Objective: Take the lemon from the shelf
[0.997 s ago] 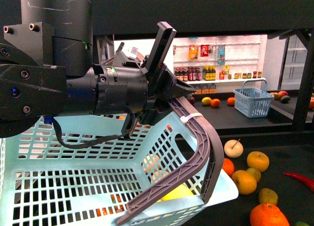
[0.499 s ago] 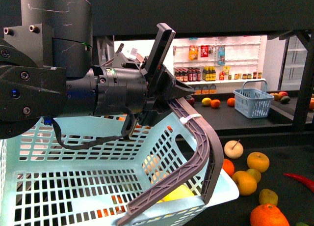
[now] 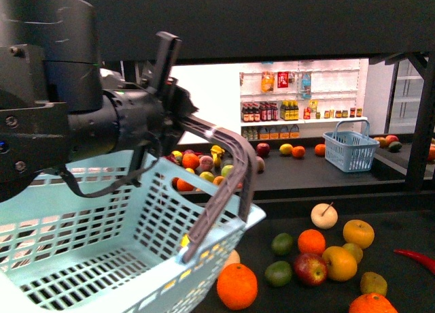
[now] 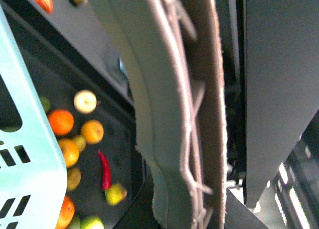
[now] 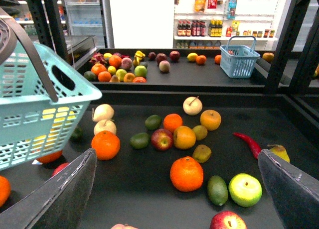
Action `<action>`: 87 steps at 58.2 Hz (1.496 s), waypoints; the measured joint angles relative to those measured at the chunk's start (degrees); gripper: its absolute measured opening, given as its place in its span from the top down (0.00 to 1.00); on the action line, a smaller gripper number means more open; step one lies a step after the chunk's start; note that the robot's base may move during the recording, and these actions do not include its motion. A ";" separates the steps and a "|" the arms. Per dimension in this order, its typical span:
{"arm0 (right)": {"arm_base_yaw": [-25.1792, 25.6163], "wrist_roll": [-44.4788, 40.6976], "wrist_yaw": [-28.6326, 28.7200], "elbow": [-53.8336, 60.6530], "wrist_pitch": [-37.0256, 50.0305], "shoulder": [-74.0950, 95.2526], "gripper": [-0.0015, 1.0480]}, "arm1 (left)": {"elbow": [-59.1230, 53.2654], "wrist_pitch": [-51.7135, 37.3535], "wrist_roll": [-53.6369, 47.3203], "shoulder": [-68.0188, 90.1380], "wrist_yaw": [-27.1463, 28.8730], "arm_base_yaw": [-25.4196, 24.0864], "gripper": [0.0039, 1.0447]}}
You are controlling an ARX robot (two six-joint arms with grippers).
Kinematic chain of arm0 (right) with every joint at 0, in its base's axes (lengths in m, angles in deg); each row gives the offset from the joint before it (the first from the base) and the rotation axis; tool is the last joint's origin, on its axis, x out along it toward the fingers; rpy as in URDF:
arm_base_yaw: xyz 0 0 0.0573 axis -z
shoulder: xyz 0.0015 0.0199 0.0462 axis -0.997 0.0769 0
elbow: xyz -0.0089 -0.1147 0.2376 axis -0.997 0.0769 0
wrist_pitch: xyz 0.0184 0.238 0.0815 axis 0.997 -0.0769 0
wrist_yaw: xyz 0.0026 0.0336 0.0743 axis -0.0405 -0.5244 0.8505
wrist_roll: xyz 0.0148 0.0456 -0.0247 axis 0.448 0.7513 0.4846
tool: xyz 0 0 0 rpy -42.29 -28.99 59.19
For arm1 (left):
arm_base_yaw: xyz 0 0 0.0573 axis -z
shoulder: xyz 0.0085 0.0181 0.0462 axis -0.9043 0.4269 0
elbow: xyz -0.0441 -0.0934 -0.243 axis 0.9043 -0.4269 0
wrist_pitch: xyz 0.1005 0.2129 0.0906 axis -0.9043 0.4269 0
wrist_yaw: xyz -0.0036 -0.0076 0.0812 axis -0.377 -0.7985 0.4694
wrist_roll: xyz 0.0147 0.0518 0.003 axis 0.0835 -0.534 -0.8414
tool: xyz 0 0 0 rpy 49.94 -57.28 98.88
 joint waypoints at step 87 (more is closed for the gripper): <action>0.00 0.02 -0.02 0.00 0.00 0.00 0.07 | -18.73 -37.27 20.13 2.40 -9.90 -40.87 0.92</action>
